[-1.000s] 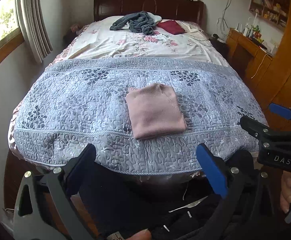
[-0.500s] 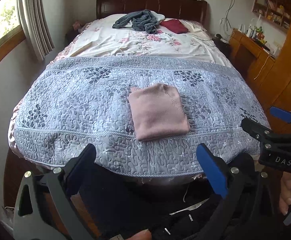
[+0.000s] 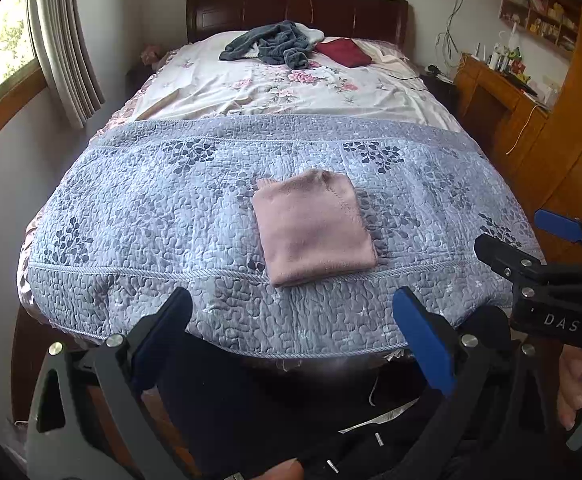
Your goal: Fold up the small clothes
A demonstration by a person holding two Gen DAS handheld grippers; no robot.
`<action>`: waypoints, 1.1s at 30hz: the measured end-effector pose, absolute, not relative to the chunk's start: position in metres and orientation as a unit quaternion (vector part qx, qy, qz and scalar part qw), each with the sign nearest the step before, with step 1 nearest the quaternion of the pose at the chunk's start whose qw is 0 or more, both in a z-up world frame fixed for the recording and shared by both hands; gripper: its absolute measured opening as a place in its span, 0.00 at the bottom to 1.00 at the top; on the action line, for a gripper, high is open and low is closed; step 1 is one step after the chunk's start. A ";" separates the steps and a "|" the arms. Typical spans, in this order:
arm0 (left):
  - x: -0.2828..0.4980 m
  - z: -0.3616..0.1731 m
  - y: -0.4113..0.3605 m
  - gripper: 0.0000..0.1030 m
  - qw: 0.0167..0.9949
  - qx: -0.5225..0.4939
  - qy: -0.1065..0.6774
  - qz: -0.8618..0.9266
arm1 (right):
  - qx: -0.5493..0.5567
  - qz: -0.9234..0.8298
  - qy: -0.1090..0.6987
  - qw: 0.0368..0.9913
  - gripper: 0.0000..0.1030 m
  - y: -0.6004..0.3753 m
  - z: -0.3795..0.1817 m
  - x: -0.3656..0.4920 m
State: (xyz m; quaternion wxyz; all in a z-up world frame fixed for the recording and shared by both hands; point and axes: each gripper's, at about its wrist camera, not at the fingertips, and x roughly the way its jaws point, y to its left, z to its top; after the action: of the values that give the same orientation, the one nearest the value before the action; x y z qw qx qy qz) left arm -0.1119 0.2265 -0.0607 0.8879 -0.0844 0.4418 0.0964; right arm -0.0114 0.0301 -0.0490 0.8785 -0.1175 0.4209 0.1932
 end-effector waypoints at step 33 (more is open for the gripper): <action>-0.106 -0.064 0.230 0.96 0.886 -0.082 0.445 0.098 | -0.120 0.192 0.413 0.882 0.96 0.034 -0.047 -0.006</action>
State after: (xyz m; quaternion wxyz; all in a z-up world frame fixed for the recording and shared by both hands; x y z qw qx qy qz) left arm -0.1061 0.2299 -0.0638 0.8865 -0.0820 0.4449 0.0976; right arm -0.0055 0.0339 -0.0474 0.8822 -0.1198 0.4128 0.1923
